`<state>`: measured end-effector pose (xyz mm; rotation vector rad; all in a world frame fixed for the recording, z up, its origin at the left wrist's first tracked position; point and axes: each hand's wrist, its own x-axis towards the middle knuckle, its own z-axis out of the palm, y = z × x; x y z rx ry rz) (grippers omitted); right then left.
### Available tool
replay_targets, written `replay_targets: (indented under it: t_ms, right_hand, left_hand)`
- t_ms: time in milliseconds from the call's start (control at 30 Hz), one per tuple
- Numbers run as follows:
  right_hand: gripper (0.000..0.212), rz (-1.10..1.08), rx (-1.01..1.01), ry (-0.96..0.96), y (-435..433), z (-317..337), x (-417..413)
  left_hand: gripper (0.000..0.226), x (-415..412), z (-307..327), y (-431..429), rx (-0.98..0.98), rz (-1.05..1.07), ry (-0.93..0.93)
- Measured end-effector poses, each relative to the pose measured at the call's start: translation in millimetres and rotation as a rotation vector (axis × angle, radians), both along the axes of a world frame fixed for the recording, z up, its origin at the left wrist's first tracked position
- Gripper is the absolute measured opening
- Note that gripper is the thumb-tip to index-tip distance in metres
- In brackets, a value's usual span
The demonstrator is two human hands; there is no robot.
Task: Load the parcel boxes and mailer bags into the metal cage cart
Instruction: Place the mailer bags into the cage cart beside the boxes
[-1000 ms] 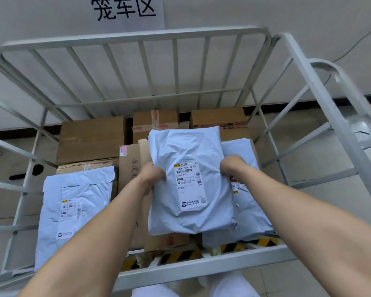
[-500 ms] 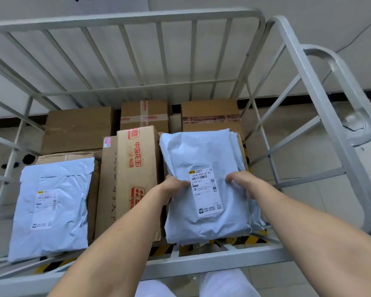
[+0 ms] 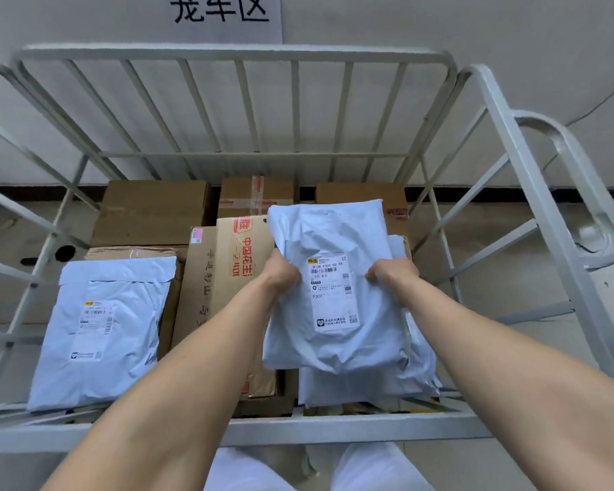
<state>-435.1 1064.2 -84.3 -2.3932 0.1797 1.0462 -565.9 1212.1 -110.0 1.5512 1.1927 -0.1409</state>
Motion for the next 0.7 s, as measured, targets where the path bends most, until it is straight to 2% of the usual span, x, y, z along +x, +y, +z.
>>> replay_targets:
  t_ms: [133,233,367,567,667,700]
  right_hand:
    - [0.052,0.088,0.068,-0.074,68.7,28.7,-29.7]
    - [0.05,0.166,0.15,-0.06,138.7,39.9,-80.4]
    - [0.044,0.266,0.266,0.089,224.5,27.7,-165.9]
    - [0.051,0.374,0.137,0.238,315.1,-36.9,-279.8]
    - [0.039,0.42,0.079,0.318,329.4,-79.4,-311.2]
    - [0.028,0.437,0.047,0.323,331.3,-90.6,-319.6]
  left_hand:
    - [0.047,-37.0,25.8,69.3,0.072,0.054,-0.106]
    - [0.05,-96.5,28.8,138.9,0.201,0.143,-0.042]
    - [0.042,-195.6,23.0,214.3,0.274,0.213,0.08]
    - [0.043,-314.6,-17.7,290.0,0.268,0.217,0.271]
    - [0.045,-342.5,-52.7,306.9,0.212,0.197,0.339]
    - [0.045,-349.0,-64.9,312.1,0.189,0.182,0.356]
